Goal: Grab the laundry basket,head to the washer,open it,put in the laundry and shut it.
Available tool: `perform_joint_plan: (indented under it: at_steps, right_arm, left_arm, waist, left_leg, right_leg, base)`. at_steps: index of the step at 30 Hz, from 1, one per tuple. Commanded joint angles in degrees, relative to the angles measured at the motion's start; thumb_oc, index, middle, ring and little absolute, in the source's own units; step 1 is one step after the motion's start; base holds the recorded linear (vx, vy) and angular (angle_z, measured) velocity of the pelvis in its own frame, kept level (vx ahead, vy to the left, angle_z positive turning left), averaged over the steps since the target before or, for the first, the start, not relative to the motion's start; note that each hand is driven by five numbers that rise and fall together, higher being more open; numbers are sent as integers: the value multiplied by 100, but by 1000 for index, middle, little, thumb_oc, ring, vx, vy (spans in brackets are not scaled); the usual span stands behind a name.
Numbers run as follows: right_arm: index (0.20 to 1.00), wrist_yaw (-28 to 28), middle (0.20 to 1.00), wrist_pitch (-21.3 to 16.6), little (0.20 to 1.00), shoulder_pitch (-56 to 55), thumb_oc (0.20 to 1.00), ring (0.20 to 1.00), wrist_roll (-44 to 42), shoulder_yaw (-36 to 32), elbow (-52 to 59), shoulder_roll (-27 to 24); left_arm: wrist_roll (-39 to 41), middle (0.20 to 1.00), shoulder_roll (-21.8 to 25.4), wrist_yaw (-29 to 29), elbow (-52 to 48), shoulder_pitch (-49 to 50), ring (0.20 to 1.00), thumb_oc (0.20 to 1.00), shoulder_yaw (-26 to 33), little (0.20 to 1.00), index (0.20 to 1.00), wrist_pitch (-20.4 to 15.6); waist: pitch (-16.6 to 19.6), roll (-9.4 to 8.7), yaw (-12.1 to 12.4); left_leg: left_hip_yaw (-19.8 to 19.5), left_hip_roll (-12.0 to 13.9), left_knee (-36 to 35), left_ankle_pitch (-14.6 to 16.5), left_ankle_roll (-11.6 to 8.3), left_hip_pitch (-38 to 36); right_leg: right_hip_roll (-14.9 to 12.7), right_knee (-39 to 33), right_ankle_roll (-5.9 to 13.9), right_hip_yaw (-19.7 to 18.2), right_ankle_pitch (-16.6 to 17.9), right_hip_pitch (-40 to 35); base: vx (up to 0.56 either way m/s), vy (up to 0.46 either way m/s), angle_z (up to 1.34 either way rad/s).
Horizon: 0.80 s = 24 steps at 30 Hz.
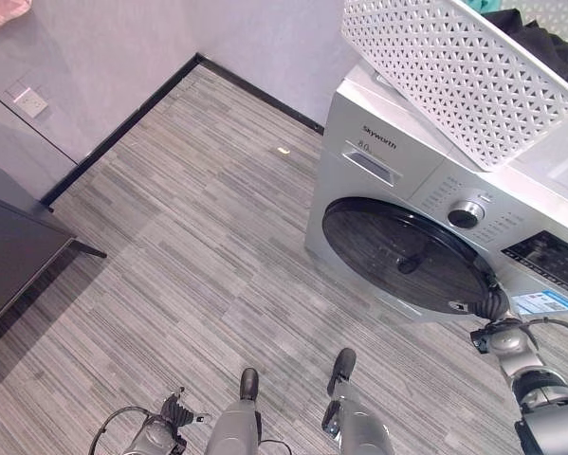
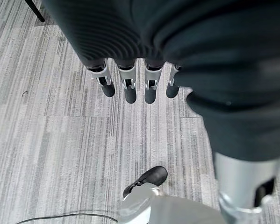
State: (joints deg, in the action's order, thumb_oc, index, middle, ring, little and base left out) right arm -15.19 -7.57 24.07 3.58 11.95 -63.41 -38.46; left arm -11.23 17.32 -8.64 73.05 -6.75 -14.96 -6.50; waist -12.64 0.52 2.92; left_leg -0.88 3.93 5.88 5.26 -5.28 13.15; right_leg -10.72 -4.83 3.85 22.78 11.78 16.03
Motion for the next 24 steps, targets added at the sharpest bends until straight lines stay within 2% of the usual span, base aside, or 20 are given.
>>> perform_joint_plan:
  at_steps: [1,7,18,24]
  right_arm:
    - [200,-122,200,137,200,655,200,200,314,208,-136,-557]
    - [200,-141,200,171,200,885,200,200,435,340,-195,-641]
    - [200,-93,200,184,200,811,200,200,394,318,-291,-616]
    - [200,142,200,180,200,826,200,200,204,391,-361,-517]
  left_arm:
    - [111,1000,-33,-147,24,-39,1000,1000,-382,1000,1000,-23]
    - [143,1000,-55,-149,29,-18,1000,1000,-363,1000,1000,-44]
    - [139,1000,-92,-124,37,-13,1000,1000,-370,1000,1000,-28]
    - [145,1000,-57,-118,49,-44,1000,1000,-340,1000,1000,-7]
  waist:
    - [-87,165,350]
    - [-146,288,390]
    - [-141,308,363]
    - [-124,284,344]
  left_leg:
    - [299,-154,-325,-139,209,-337]
    - [367,-130,-390,-169,184,-336]
    - [415,-115,-384,-199,158,-304]
    - [437,-120,-378,-186,156,-310]
  right_leg:
    - [-173,387,475,-113,-187,301]
    - [-151,325,480,-133,-141,323]
    - [-156,275,481,-96,-87,332]
    - [-157,267,476,-108,-69,340]
  base:
    - [-38,-1,1]
    - [-38,1,-1]
    - [-12,-7,0]
    - [0,0,0]
